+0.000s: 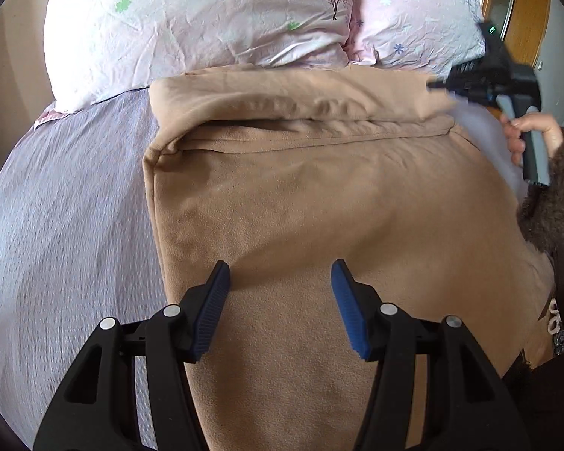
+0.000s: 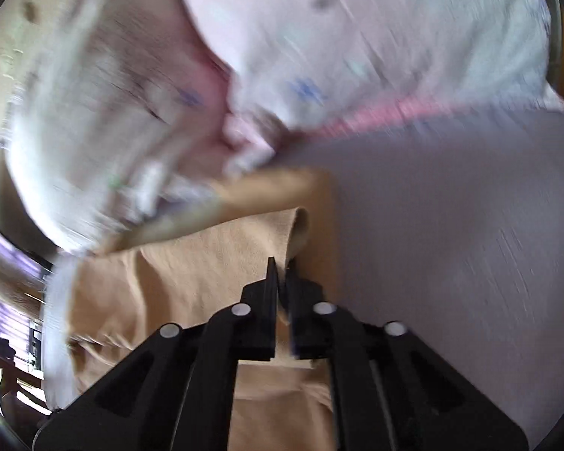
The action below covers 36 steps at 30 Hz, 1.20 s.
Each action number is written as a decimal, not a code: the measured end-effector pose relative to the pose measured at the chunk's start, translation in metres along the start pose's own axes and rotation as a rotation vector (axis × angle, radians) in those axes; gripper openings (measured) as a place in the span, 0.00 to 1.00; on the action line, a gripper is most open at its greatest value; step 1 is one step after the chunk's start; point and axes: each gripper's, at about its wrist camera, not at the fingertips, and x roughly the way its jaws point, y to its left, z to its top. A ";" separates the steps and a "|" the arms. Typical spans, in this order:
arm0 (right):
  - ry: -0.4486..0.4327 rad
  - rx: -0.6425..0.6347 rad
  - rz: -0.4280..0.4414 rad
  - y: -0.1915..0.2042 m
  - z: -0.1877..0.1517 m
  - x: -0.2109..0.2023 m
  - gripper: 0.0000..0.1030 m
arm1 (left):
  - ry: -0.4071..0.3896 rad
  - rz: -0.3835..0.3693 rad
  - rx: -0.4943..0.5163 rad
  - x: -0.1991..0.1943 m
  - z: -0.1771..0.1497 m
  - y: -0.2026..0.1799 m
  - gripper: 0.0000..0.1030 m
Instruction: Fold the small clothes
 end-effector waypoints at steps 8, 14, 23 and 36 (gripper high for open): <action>-0.026 -0.120 0.418 -0.035 -0.104 -0.112 0.66 | -0.104 -0.230 -0.134 -0.080 -0.066 0.043 0.65; 0.158 -0.263 0.489 -0.068 -0.229 -0.169 0.71 | -0.109 -0.350 -0.266 -0.107 -0.142 0.067 0.76; 0.270 -0.128 0.476 -0.119 -0.284 -0.135 0.71 | -0.008 -0.371 -0.283 -0.091 -0.177 0.054 0.78; 0.232 -0.221 0.660 -0.099 -0.281 -0.139 0.06 | 0.090 -0.553 -0.509 -0.053 -0.170 0.067 0.06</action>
